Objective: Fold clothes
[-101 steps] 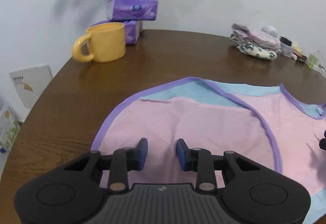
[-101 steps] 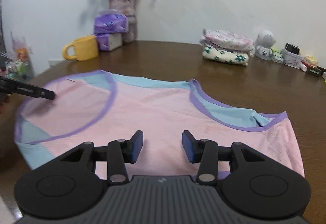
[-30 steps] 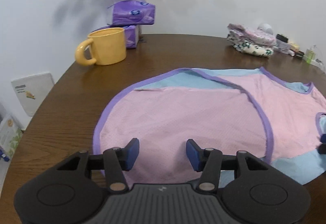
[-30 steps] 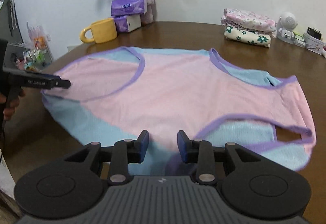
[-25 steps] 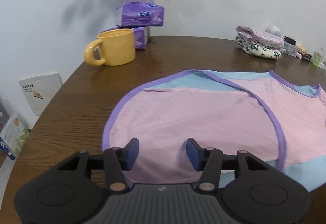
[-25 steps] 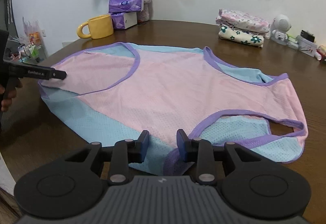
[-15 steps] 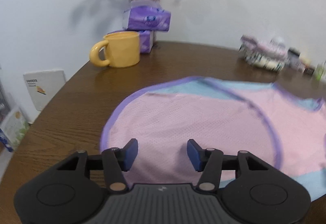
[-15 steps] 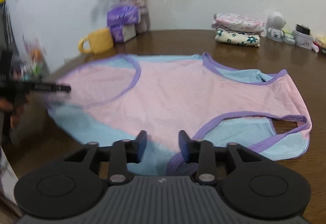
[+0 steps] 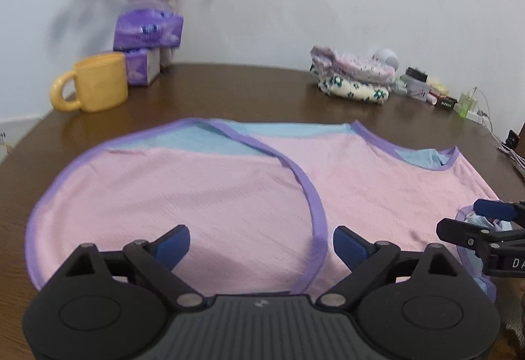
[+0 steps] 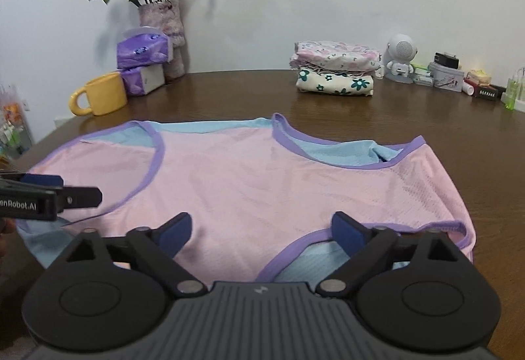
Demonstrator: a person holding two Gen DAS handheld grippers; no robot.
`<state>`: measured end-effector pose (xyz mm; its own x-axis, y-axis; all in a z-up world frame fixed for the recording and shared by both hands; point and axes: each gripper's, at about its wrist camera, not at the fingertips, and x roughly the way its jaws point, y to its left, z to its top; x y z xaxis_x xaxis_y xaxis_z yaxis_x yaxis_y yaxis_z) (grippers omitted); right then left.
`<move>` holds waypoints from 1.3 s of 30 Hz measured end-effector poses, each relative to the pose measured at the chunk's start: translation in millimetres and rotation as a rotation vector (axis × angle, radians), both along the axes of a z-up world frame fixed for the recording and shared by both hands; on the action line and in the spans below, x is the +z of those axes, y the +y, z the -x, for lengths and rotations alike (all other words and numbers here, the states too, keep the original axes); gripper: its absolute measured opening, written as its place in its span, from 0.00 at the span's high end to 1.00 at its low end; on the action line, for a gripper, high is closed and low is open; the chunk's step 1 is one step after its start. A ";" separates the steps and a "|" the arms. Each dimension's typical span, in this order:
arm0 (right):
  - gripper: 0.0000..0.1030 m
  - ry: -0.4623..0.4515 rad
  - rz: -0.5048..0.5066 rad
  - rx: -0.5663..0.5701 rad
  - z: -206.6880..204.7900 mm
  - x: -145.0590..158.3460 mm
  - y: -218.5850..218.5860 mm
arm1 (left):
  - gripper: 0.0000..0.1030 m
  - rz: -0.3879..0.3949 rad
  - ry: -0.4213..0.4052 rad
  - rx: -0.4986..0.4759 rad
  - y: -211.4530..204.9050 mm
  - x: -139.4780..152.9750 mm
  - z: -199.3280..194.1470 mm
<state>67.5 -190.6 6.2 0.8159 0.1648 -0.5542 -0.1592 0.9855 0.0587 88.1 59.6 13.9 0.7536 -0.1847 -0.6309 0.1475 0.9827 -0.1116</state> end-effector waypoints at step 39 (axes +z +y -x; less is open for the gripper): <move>0.01 0.097 0.073 -0.024 -31.9 -14.9 -3.5 | 0.00 -0.122 -0.001 0.042 -21.4 -10.5 -12.7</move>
<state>99.5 -194.1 -8.7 0.7610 0.1019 -0.6407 -0.1322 0.9912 0.0006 100.8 38.1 3.4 0.7596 -0.0749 -0.6461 0.1059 0.9943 0.0092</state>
